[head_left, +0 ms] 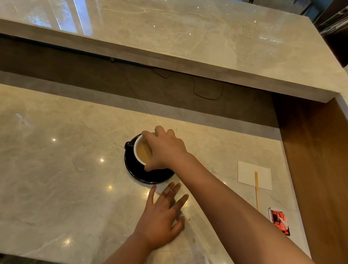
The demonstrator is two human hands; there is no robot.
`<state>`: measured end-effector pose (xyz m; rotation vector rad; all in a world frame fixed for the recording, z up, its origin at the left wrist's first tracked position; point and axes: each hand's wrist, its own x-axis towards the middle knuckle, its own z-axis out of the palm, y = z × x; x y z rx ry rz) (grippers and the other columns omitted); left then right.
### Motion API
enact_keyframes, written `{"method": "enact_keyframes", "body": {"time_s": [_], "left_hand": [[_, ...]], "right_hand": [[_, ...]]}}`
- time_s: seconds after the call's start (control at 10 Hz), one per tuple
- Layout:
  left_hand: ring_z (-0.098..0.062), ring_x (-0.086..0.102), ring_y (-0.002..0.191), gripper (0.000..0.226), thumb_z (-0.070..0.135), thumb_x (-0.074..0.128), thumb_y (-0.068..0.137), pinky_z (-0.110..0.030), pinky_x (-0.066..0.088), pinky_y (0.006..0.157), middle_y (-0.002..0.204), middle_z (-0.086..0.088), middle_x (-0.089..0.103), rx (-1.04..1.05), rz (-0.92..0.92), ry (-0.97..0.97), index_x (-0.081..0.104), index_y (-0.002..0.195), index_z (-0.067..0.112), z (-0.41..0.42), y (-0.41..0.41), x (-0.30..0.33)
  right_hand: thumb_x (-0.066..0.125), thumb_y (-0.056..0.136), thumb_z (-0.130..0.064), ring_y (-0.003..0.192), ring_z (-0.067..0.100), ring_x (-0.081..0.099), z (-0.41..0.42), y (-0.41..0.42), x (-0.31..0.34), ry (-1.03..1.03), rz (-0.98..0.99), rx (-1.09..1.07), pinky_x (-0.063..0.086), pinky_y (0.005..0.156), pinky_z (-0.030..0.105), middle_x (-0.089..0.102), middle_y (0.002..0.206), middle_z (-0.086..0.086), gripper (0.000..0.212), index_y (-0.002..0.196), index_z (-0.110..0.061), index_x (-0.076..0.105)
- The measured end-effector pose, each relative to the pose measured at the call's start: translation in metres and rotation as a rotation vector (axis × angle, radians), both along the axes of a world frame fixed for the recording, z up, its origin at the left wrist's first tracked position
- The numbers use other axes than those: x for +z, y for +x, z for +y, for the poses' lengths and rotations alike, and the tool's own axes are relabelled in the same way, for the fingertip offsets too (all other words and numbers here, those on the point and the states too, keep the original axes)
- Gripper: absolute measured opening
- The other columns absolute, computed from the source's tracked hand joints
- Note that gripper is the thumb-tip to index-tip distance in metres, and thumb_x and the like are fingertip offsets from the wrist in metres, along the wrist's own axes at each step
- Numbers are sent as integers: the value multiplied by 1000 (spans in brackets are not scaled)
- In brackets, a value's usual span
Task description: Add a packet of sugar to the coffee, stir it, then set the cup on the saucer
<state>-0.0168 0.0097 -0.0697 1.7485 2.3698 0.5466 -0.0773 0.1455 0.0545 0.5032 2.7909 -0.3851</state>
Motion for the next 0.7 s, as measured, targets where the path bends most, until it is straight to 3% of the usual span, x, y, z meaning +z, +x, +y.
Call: {"method": "enact_keyframes", "body": {"time_s": [0.3,0.5,0.7], "left_hand": [[-20,20,135,48,45,37,90,-55,8,104,142,-8,41,-2,0,-6,45,133,25,0,0,0],[-18,14,136,50,42,40,88,-55,5,105,146,-8,33,-7,5,-5,41,135,26,1,0,1],[-19,18,135,54,42,42,85,-54,8,106,145,-8,35,-17,0,-1,41,136,24,-2,1,-3]], "right_hand": [[76,64,-46,125,35,30,3,7,0,-63,1,-24,43,87,46,27,143,11,95,139,-28,21],[68,69,-53,136,33,18,14,36,7,-184,73,-191,32,101,51,19,152,11,86,138,-32,22],[53,87,-40,123,32,40,21,95,-11,-80,219,-410,44,91,45,41,138,15,53,133,-18,39]]}}
